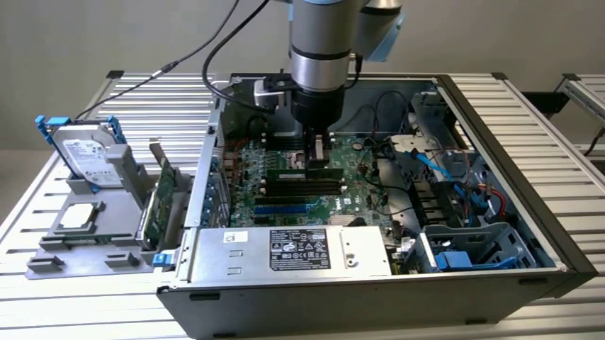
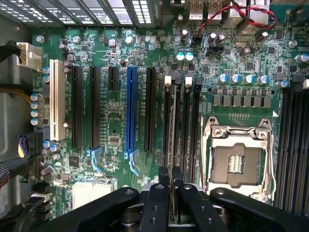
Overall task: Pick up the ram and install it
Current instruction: 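Insert the ram into the slot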
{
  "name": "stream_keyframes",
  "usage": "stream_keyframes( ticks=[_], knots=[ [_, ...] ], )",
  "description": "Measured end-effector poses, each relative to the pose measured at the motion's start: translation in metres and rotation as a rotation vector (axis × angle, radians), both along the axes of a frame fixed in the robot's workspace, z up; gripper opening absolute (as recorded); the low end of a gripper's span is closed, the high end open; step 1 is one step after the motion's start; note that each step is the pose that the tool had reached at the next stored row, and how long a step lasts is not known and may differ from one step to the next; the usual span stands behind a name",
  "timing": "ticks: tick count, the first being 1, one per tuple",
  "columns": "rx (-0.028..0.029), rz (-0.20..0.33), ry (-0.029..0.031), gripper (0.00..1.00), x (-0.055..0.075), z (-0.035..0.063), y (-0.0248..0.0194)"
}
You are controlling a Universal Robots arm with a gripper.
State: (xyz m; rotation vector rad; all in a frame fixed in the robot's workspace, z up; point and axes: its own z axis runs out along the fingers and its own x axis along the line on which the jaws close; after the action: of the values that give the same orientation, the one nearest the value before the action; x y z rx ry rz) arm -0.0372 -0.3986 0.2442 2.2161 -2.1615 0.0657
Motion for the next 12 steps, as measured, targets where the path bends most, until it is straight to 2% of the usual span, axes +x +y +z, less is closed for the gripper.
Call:
stream_keyframes(
  ticks=[3, 7, 12],
  knots=[
    [-0.0033, 0.003, 0.0004, 0.14, -0.0002, -0.0017, 0.0000],
    [-0.0117, 0.013, 0.0033, 0.14, -0.0002, -0.0031, 0.0003],
    [-0.0156, 0.022, 0.0033, 0.14, -0.0002, -0.0048, 0.0006]
  ],
)
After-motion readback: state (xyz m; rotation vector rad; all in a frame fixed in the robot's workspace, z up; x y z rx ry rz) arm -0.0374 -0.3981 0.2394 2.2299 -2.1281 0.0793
